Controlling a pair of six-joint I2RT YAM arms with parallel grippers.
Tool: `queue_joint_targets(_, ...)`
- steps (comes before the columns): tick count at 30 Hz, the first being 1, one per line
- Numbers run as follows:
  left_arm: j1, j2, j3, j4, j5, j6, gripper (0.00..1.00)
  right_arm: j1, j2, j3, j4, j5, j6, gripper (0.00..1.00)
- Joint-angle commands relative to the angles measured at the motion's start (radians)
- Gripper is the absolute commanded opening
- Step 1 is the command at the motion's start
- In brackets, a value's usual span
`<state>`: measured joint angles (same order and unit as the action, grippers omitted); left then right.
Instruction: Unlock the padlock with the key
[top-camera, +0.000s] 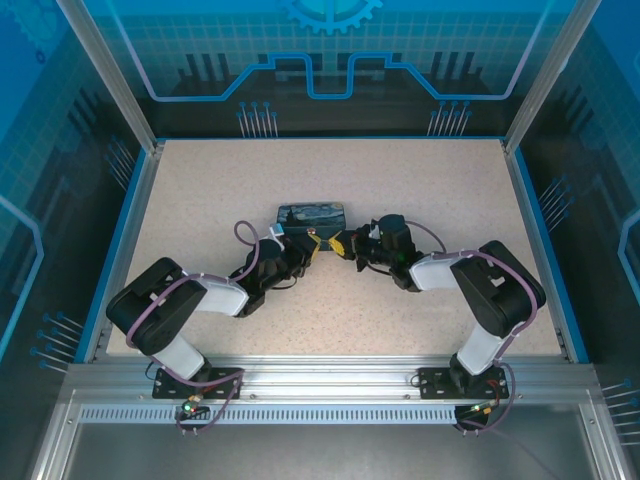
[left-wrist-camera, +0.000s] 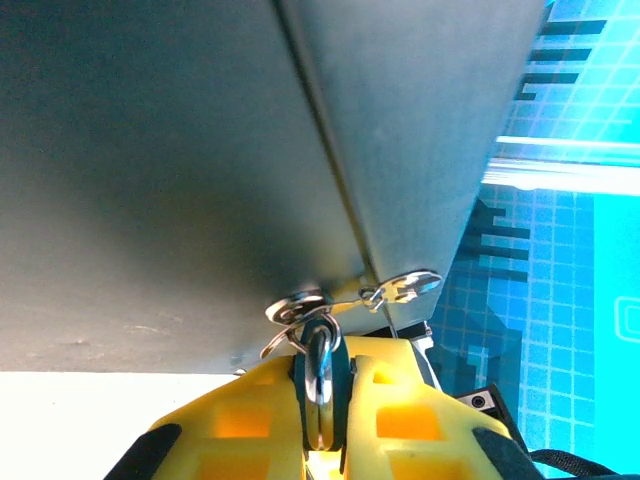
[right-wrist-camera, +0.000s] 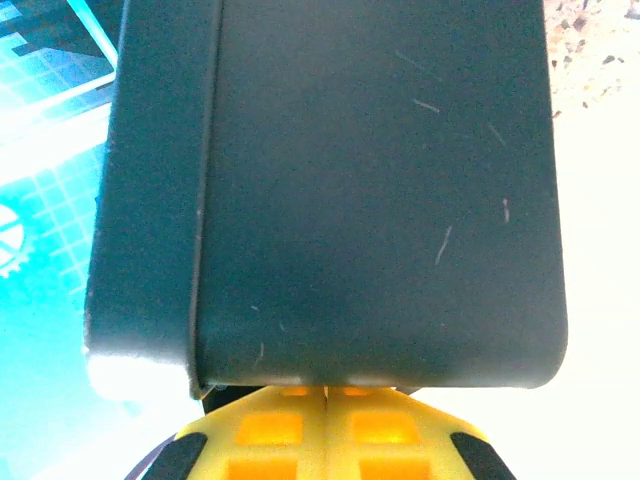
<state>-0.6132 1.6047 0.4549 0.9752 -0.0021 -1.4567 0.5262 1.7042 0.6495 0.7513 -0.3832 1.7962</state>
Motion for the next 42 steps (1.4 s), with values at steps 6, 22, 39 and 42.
queue_joint_targets(6, -0.049, 0.018, 0.015, 0.132, 0.208, 0.039, 0.00, 0.022, 0.008, 0.111, -0.049, -0.093, -0.018, 0.00)
queue_joint_targets(22, -0.048, 0.033, 0.001, 0.223, 0.250, 0.033, 0.00, -0.032, -0.012, 0.095, -0.099, -0.153, -0.280, 0.00)
queue_joint_targets(39, -0.029, 0.100, -0.021, 0.424, 0.306, -0.013, 0.00, -0.038, 0.016, 0.061, -0.001, -0.178, -0.238, 0.00)
queue_joint_targets(42, -0.029, 0.088, -0.018, 0.424, 0.306, -0.016, 0.00, -0.039, 0.042, 0.030, 0.104, -0.169, -0.147, 0.00)
